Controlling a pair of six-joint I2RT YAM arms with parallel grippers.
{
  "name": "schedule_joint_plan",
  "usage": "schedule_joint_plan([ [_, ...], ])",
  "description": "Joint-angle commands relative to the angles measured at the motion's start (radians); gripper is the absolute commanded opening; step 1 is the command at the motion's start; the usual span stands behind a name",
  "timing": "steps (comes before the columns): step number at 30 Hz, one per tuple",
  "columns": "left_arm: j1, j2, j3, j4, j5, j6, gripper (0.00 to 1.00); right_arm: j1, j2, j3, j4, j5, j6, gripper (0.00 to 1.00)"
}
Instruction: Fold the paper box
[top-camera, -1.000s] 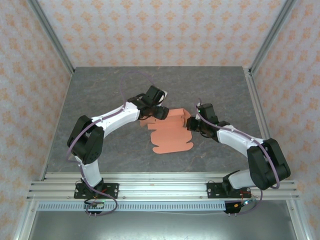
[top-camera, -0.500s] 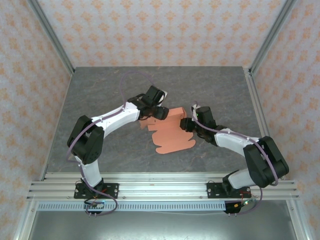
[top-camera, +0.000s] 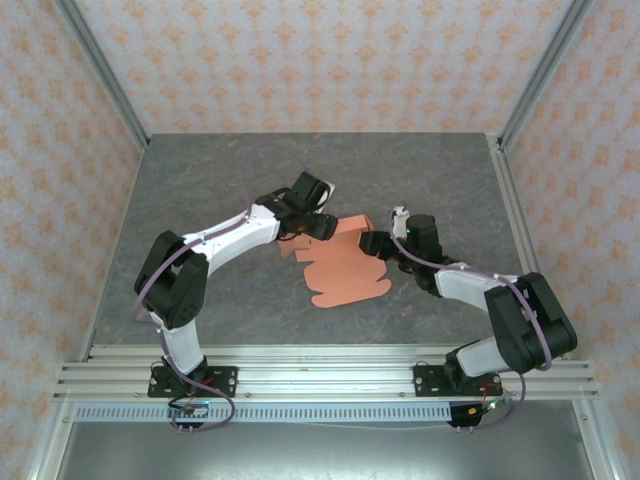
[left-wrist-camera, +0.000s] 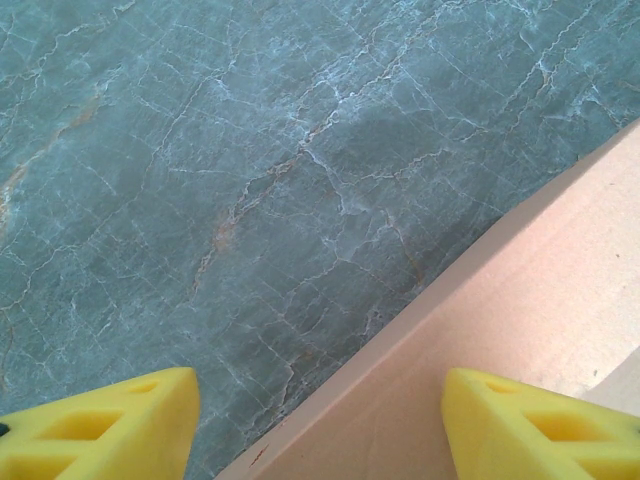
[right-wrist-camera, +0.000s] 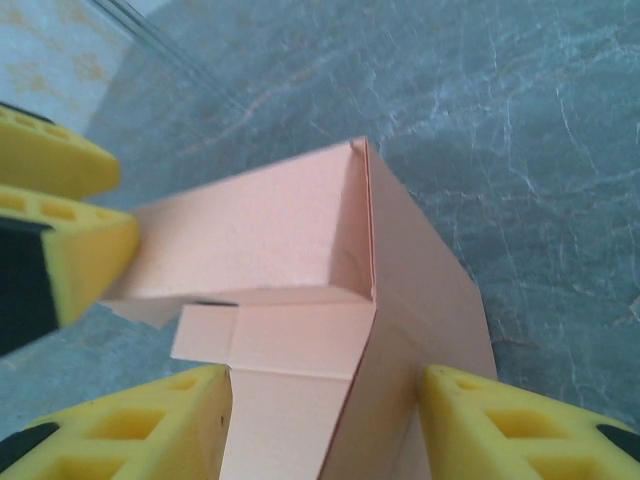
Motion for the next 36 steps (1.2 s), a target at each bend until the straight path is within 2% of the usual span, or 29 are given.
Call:
schedule_joint_plan([
  [1,-0.006,0.020,-0.021,-0.044,-0.010,0.008,0.66,-0.017,0.017,-0.006,0.103,-0.114,0.016,0.52],
  [4,-0.006,0.020,-0.021,-0.044,-0.012,0.009,0.66,-0.033,0.037,-0.009,0.143,-0.141,0.035,0.50],
  [7,-0.006,0.022,-0.021,-0.045,-0.010,0.010,0.66,-0.059,0.071,0.001,0.183,-0.181,0.062,0.44],
  [11,-0.006,0.023,-0.016,-0.049,-0.012,0.011,0.66,-0.071,0.120,0.017,0.227,-0.232,0.088,0.42],
  [13,-0.006,0.024,-0.014,-0.048,-0.012,0.012,0.66,-0.073,0.130,0.016,0.243,-0.235,0.091,0.37],
  [19,-0.006,0.028,-0.009,-0.050,-0.009,0.015,0.66,-0.093,0.139,0.011,0.251,-0.272,0.072,0.36],
  [22,-0.006,0.028,-0.005,-0.054,-0.011,0.017,0.66,-0.093,0.158,0.034,0.251,-0.382,0.068,0.59],
  [24,-0.006,0.029,-0.004,-0.053,-0.010,0.016,0.66,-0.093,0.169,0.039,0.263,-0.404,0.079,0.61],
  [26,-0.006,0.030,-0.004,-0.054,-0.010,0.016,0.66,-0.093,0.173,0.041,0.269,-0.395,0.079,0.56],
  [29,-0.006,0.028,-0.004,-0.057,-0.010,0.018,0.66,-0.095,0.175,0.041,0.269,-0.372,0.079,0.38],
  [36,-0.006,0.027,0.001,-0.063,-0.014,0.021,0.66,-0.101,0.178,0.042,0.250,-0.340,0.063,0.33],
])
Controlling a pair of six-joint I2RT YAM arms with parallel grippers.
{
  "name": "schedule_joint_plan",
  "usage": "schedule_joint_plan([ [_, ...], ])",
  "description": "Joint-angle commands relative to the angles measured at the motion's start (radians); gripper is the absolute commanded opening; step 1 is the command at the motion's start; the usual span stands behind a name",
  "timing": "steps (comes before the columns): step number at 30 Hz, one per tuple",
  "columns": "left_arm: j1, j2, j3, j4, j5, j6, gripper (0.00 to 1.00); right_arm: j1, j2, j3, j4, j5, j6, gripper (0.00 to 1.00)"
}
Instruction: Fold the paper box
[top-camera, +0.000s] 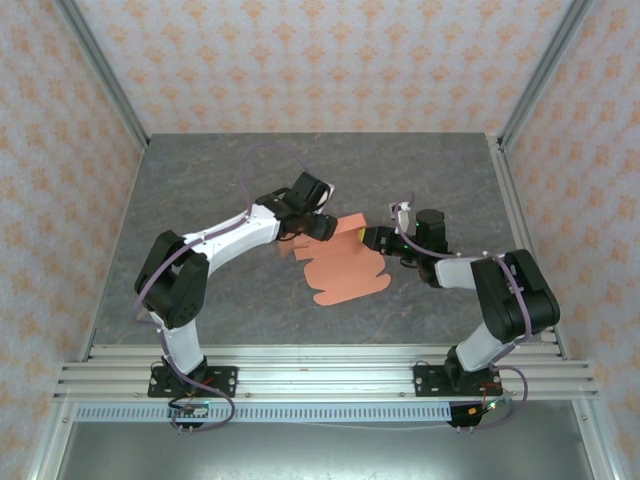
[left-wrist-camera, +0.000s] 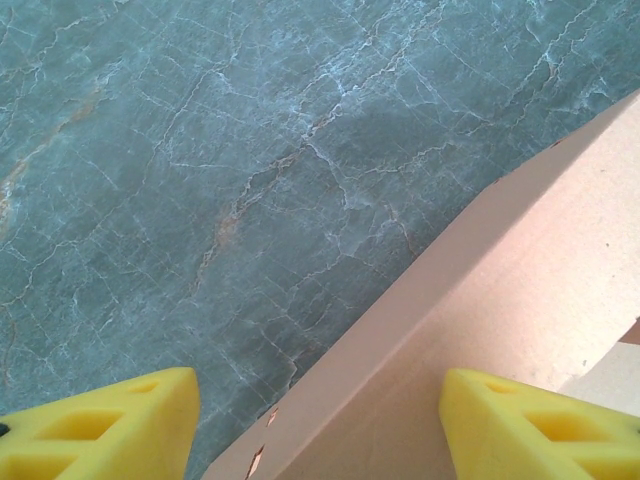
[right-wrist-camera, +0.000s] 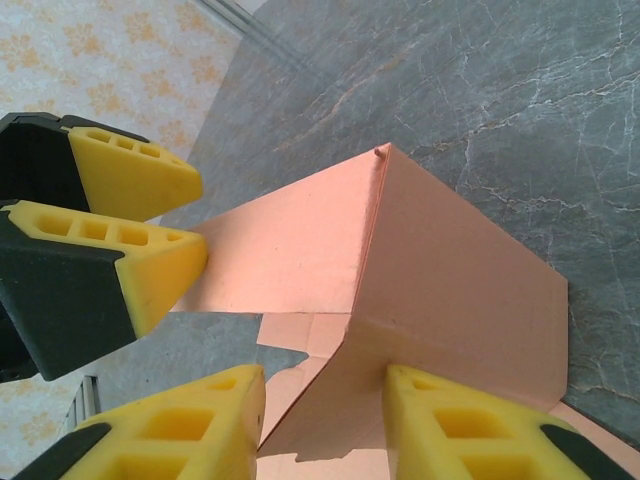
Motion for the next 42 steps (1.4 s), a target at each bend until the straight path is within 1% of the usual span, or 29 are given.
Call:
schedule_joint_plan([
  [1,-0.006,0.024,0.000,-0.054,-0.013,0.017,0.66,0.000,0.007,0.025,0.024,-0.015,-0.030,0.33],
  [2,-0.006,0.024,-0.001,-0.054,-0.014,0.019,0.66,0.000,0.010,0.022,0.029,-0.027,-0.028,0.38],
  [3,-0.005,0.024,-0.001,-0.056,-0.015,0.020,0.66,0.000,0.014,0.021,0.036,-0.047,-0.025,0.50],
  [4,-0.005,0.024,0.000,-0.057,-0.014,0.019,0.66,0.000,0.021,0.021,0.050,-0.078,-0.015,0.58],
  [6,-0.006,0.024,0.000,-0.058,-0.014,0.019,0.66,0.001,0.027,0.019,0.072,-0.110,-0.001,0.62],
  [11,-0.006,0.022,0.002,-0.060,-0.013,0.020,0.66,0.003,0.017,0.017,0.102,-0.139,0.027,0.63],
  [13,-0.006,0.021,0.001,-0.062,-0.016,0.021,0.66,0.003,-0.007,0.018,0.081,-0.126,0.019,0.63],
  [19,-0.006,0.019,0.000,-0.064,-0.017,0.023,0.66,0.002,-0.106,0.015,-0.084,0.005,-0.060,0.65],
  [29,-0.006,0.016,-0.004,-0.068,-0.019,0.026,0.66,-0.006,-0.261,-0.031,-0.206,0.217,-0.108,0.64],
  [30,-0.005,0.016,-0.004,-0.068,-0.020,0.026,0.66,-0.006,-0.281,-0.033,-0.223,0.245,-0.118,0.64],
  [34,-0.006,0.013,-0.005,-0.072,-0.022,0.028,0.66,-0.006,-0.348,-0.003,-0.409,0.427,-0.177,0.56],
  [35,-0.006,0.012,-0.006,-0.073,-0.022,0.028,0.66,-0.006,-0.352,0.004,-0.430,0.439,-0.184,0.56],
  [39,-0.006,0.010,-0.004,-0.073,-0.022,0.030,0.66,-0.008,-0.338,0.048,-0.453,0.354,-0.178,0.56],
  [42,-0.006,0.008,-0.003,-0.073,-0.021,0.029,0.66,-0.006,-0.289,0.093,-0.447,0.309,-0.161,0.60],
])
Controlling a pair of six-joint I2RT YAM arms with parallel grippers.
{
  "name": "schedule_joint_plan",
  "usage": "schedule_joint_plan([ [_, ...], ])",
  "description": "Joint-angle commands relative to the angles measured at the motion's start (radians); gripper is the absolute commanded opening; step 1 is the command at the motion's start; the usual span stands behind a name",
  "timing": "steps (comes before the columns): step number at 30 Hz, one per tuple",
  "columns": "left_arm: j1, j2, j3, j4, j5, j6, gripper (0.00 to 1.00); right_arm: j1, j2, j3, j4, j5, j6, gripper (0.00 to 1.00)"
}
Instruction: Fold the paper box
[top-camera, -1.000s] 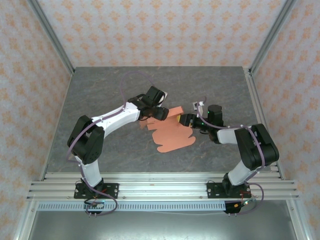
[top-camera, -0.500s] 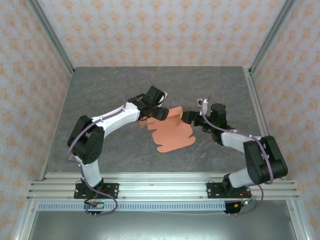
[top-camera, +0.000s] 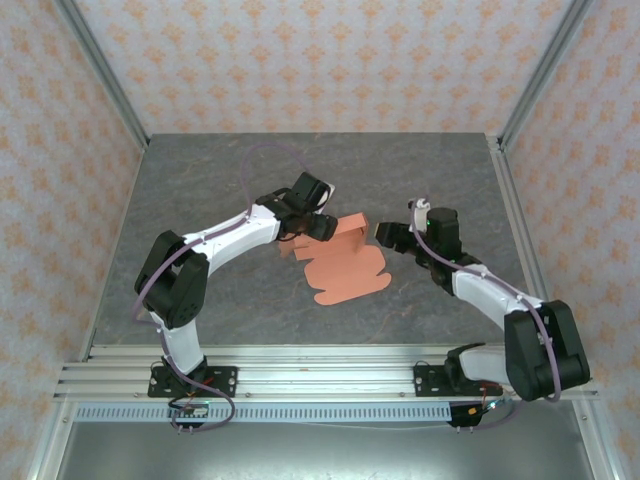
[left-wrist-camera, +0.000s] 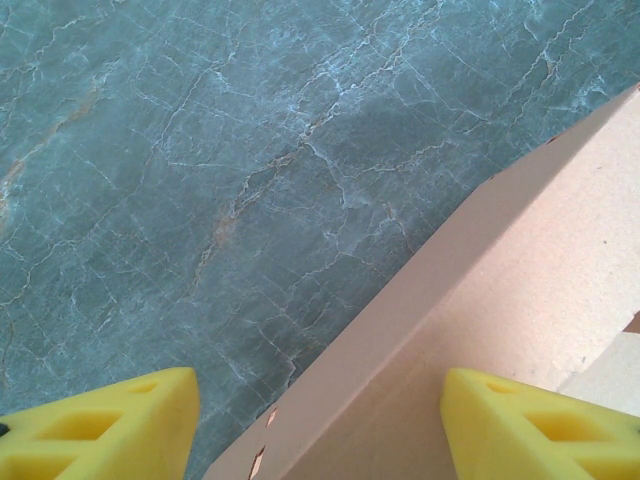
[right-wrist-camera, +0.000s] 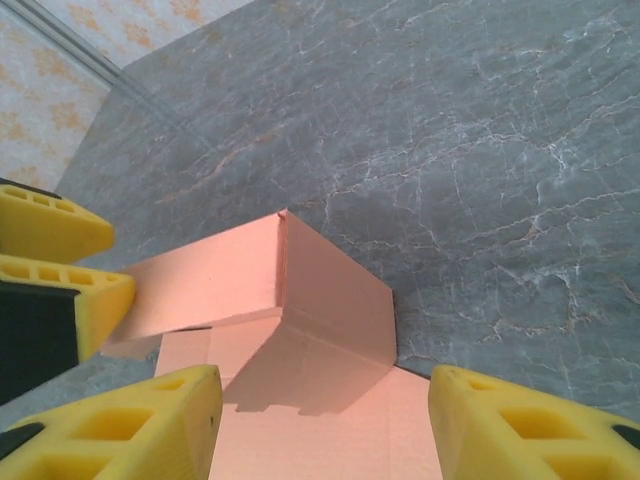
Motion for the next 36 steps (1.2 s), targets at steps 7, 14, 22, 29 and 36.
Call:
schedule_joint_plan([
  [7,-0.005,0.007,-0.001,-0.075,-0.021,0.028,0.66,0.019,0.202,0.208,-0.057,-0.085,-0.001,0.66],
  [14,-0.004,0.004,0.011,-0.082,-0.017,0.029,0.66,0.029,0.292,0.279,-0.092,-0.086,-0.022,0.62],
  [22,-0.005,0.005,0.010,-0.077,-0.017,0.024,0.66,0.059,0.343,0.308,-0.121,-0.081,-0.050,0.59],
  [29,-0.005,-0.001,0.008,-0.075,-0.020,0.021,0.66,0.062,0.354,0.310,-0.121,-0.072,-0.049,0.57],
  [36,-0.005,-0.049,-0.003,-0.067,-0.022,0.009,0.69,0.063,0.367,0.312,-0.128,-0.070,-0.056,0.55],
])
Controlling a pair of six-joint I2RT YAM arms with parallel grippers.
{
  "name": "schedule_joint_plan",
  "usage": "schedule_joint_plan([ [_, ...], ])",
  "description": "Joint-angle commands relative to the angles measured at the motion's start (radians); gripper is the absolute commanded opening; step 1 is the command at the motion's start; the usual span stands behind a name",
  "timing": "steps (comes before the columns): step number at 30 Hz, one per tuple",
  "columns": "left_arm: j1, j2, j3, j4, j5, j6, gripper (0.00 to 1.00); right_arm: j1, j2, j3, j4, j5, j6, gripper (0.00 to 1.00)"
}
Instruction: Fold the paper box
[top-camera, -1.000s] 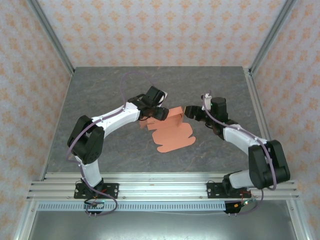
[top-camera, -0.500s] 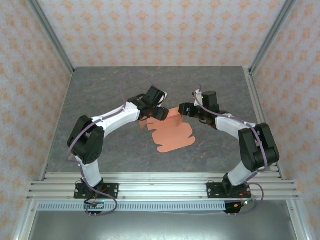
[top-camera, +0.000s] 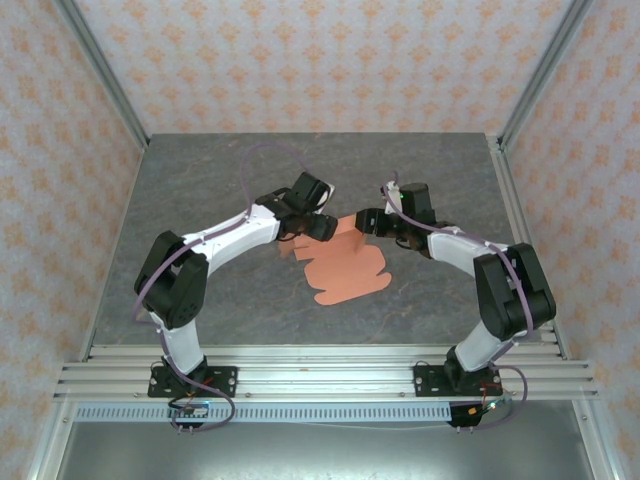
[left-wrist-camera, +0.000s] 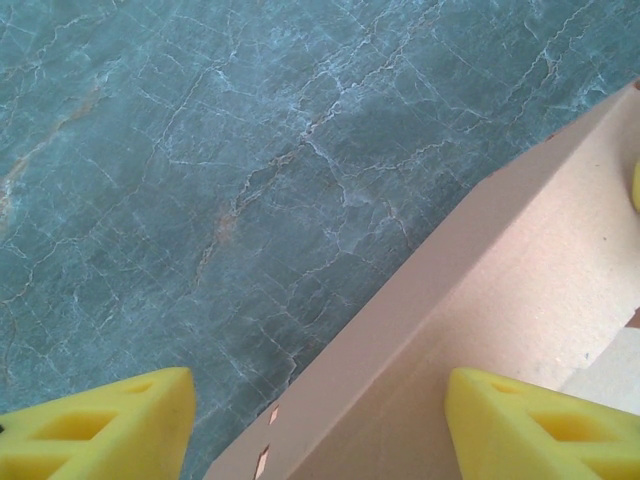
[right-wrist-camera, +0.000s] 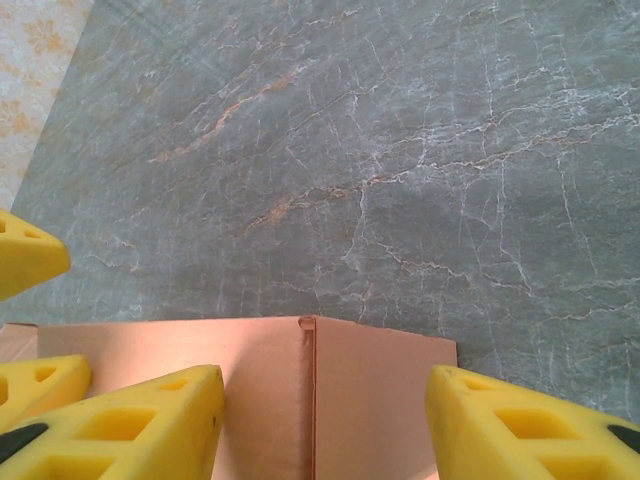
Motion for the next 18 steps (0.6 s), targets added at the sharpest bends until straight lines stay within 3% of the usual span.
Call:
schedule_joint_plan([
  [1,-0.005,-0.055,-0.010,-0.056,-0.021,0.008,0.70,0.006,0.021,0.019,-0.017,0.007,-0.022,0.55],
  [8,-0.006,-0.164,-0.074,-0.029,-0.041,-0.029,0.73,0.007,0.018,0.015,-0.018,0.006,-0.026,0.55],
  [13,-0.005,-0.285,-0.216,0.020,-0.110,-0.115,0.72,0.011,0.017,0.016,-0.020,0.003,-0.031,0.55],
  [18,0.019,-0.470,-0.431,0.121,-0.187,-0.251,0.55,0.012,0.020,0.015,-0.021,0.003,-0.034,0.55],
])
